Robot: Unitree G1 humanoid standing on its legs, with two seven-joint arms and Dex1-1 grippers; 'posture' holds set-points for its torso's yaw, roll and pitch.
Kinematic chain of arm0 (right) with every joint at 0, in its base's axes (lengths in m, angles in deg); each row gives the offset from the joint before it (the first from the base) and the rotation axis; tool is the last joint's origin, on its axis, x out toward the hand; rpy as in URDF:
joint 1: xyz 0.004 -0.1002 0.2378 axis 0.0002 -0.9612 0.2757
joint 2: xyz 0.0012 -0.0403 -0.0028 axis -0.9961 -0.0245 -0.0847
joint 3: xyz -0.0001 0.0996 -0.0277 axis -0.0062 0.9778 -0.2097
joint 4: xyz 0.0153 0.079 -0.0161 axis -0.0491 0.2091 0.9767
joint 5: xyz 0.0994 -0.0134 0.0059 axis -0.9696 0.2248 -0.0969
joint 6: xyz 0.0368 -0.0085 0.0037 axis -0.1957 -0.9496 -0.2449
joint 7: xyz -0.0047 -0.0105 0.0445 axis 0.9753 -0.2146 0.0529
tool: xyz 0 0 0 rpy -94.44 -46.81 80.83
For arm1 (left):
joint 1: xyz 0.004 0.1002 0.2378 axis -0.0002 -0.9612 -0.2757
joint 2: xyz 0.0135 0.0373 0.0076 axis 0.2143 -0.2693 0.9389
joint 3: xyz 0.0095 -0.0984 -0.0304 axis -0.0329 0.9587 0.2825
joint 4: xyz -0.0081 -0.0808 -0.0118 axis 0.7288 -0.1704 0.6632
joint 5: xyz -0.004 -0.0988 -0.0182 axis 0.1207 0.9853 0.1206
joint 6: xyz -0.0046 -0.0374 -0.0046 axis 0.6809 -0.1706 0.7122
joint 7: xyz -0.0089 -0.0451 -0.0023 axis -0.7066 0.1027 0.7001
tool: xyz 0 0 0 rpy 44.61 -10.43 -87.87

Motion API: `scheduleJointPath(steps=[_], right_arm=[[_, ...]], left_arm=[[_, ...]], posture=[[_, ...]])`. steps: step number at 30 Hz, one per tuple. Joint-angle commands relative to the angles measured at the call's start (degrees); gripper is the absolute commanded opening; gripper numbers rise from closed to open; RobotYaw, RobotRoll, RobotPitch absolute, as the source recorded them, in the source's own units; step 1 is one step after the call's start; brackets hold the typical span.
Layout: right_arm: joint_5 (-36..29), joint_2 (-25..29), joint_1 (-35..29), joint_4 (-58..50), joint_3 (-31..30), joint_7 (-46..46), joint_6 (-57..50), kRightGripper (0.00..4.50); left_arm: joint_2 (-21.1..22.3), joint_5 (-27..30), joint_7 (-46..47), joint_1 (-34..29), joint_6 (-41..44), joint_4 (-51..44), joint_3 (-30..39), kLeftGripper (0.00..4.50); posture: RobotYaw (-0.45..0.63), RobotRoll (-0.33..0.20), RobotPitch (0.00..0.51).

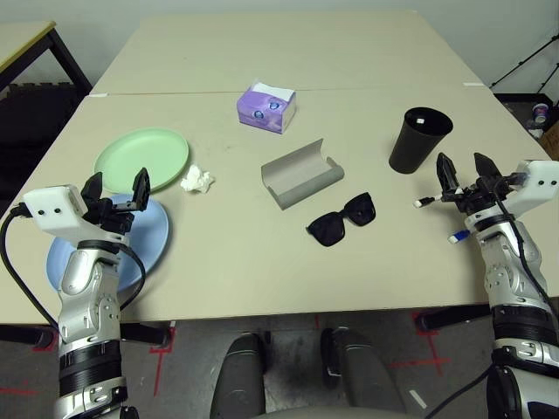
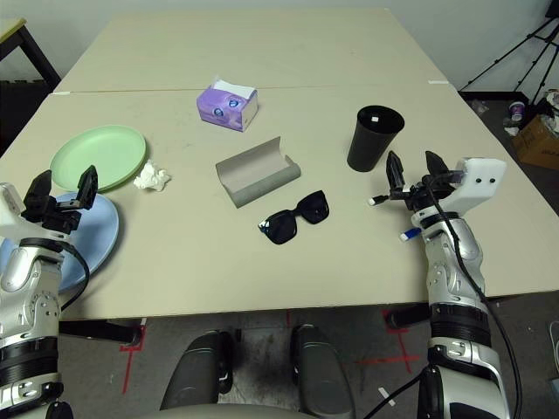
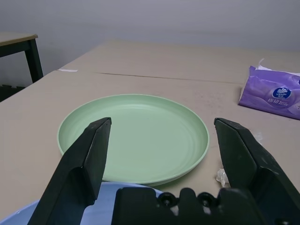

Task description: Organize and tidy the items on the table.

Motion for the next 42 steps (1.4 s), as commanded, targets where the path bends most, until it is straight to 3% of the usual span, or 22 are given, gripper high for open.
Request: scheduleJointPath(steps=[1, 17, 28, 42], right_arm=[[0.1, 0.15, -0.46, -0.28, -0.19, -0.15, -0.23, 4.5], [0.29, 1.45, -0.95, -0.46, -0.24, -1.18, -0.85, 4.5], [-1.96, 2.73, -2.08, -2.33, -1.95, -10.1, -2.22, 4.5], [-2.51, 9.29, 0.39, -1.64, -13.2, -40.7, -0.09, 4.5]], left_arm=[[-0.41, 0.12, 0.12, -0.88, 0.54, -0.43, 0.04, 4.47], [-0.22, 0.06, 0.02, 0.03, 0.6, 0.28, -0.21, 4.47], [0.12, 0.03, -0.17, -1.23, 1.04, -0.73, 0.02, 4.47], [1.19, -0.47, -2.07, -1.06, 1.96, -0.95, -0.7, 4.47]], posture=[[-0.01, 0.0, 0.096], [0.0, 0.0, 0.093], [0.01, 0.0, 0.095], [0.03, 0.0, 0.094]])
